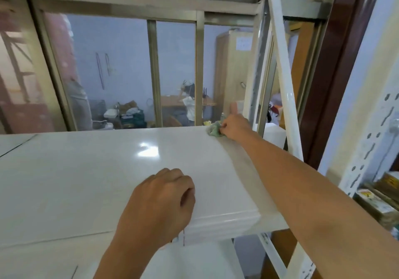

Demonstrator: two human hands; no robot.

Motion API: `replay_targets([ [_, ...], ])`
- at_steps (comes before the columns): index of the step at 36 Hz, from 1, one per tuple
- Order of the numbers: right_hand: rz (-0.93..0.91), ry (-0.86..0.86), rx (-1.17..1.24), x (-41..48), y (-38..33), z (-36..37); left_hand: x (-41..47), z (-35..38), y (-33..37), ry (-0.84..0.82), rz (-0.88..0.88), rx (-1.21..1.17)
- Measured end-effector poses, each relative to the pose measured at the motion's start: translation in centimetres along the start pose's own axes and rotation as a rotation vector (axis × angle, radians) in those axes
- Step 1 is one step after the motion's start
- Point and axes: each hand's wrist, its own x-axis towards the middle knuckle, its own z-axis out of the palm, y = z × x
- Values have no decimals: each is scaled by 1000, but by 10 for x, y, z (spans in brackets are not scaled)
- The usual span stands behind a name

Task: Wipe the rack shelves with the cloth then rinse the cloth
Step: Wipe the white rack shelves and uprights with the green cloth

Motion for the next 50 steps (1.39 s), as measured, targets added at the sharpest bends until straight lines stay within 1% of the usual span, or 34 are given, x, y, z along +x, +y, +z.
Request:
replay_targets([
  [6,73,1,-11,12,7,4,-2,-1,1,-20,-13,-4],
  [9,96,-9,-41,1,12,0,-3,-1,0,-4,-3,-17],
  [13,125,32,-84,-20,26,-10,-1,-2,0,-11,-21,-37],
  [18,151,7,-96,-61,42,-31,0,-1,0,-42,-40,-81],
  [25,82,-1,-103,-132,50,-52,0,-5,2,-59,-43,-97],
  [27,97,4,-104,-155,47,-61,-1,-6,3,-68,-36,-102],
  [37,110,-11,-244,-243,36,-93,-3,-10,0,-82,-31,-171],
  [42,111,-1,-218,-273,33,-104,-3,-13,-1,-111,-34,-194],
  [47,154,11,-121,-296,34,-108,-11,-19,2,-132,-32,-208],
  [50,142,34,-59,-311,33,-108,-21,-24,6,-142,-33,-225],
])
